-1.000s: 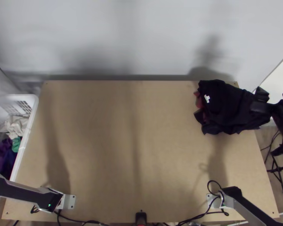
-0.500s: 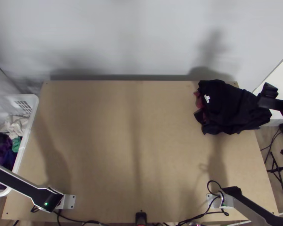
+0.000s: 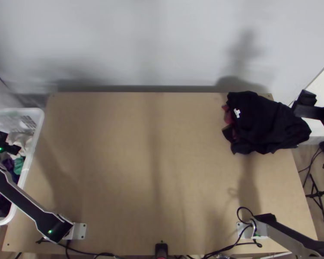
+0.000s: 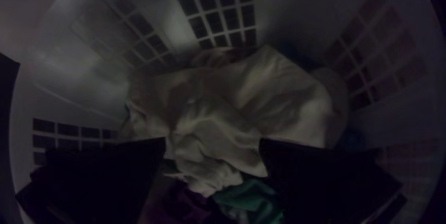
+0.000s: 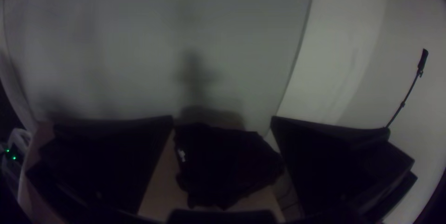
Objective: Fold the t-shirt
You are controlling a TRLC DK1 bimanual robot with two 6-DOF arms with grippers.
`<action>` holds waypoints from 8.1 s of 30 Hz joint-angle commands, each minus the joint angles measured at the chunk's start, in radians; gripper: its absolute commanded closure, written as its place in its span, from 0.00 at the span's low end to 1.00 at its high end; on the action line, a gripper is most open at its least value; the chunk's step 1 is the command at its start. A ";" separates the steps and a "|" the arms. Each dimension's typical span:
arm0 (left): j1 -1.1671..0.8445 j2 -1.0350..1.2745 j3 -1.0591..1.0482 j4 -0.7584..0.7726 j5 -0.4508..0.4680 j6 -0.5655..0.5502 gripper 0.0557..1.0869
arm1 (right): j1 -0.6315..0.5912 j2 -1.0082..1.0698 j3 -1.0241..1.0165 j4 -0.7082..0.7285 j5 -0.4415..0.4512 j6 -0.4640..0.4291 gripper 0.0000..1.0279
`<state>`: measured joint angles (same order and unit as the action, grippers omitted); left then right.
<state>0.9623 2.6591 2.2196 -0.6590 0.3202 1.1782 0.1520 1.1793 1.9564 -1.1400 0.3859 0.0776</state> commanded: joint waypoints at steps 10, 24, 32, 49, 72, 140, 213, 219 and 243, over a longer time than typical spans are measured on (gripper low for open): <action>-0.054 0.130 0.063 0.122 -0.112 0.077 0.09 | 0.000 0.097 0.101 -0.004 0.001 -0.012 0.05; -0.048 0.128 0.061 0.101 -0.122 0.132 0.72 | -0.002 0.105 0.119 -0.009 0.002 -0.013 0.05; -0.039 0.076 0.063 0.108 -0.090 0.127 0.97 | -0.002 0.105 0.124 -0.010 0.001 -0.013 0.05; 0.015 -0.360 0.018 -0.289 0.240 -0.161 0.97 | 0.000 0.095 0.141 -0.017 -0.002 -0.012 0.05; -0.295 -1.167 0.000 -0.685 0.580 -0.239 0.96 | 0.029 0.000 -0.024 -0.012 -0.016 -0.006 0.04; -1.743 -1.555 -1.284 -0.222 -0.136 -0.517 0.04 | 0.184 -0.320 -0.847 -0.104 -0.374 0.005 0.05; -1.815 -1.380 -1.631 0.387 -0.374 -0.482 0.29 | 0.830 0.399 -0.801 0.220 -0.478 -0.045 0.16; -1.814 -1.364 -1.643 0.397 -0.374 -0.482 0.88 | 0.825 0.393 -0.838 0.296 -0.475 -0.045 0.47; -1.315 -1.737 -1.365 0.219 -0.277 -0.463 0.96 | 0.747 0.097 -0.725 0.304 -0.467 -0.133 0.97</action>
<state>-0.5129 1.0672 0.7563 -0.3866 0.0151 0.7094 0.9169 1.4025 1.1740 -0.7998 -0.0830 -0.0383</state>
